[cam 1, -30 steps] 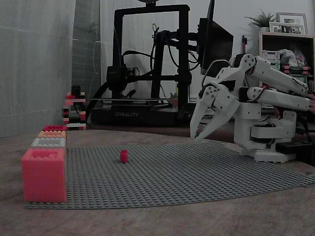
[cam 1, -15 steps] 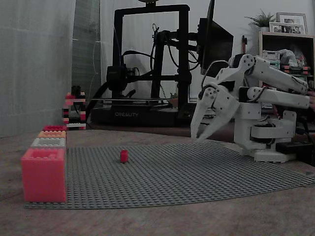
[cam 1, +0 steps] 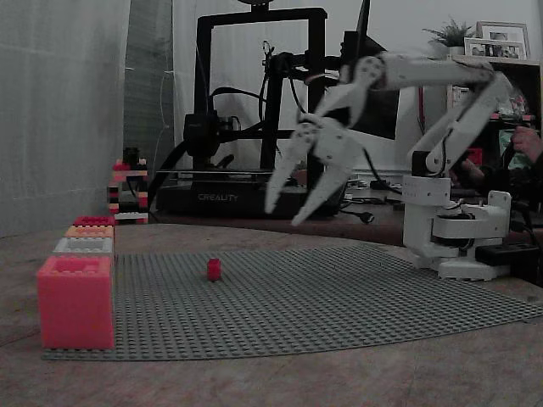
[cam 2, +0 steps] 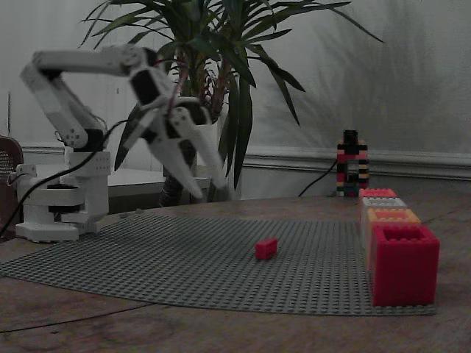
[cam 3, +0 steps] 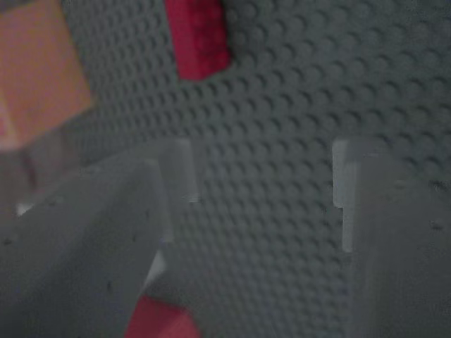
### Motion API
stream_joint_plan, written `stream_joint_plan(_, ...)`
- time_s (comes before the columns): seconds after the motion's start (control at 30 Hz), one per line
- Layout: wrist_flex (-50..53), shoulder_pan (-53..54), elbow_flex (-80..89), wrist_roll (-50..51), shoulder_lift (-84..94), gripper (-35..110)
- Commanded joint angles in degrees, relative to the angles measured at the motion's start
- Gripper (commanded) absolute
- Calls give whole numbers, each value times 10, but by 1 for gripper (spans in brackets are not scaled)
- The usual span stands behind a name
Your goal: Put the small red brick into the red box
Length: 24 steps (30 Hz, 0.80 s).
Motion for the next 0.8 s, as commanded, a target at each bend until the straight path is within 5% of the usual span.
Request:
stream_joint_plan(0.0, -3, 10, -151, 12, -144, 18)
stream_joint_plan(0.37, 82, 35, -427, -2, -407, 17)
stream_joint_plan(0.77, 96, 42, -468, -5, -471, 16)
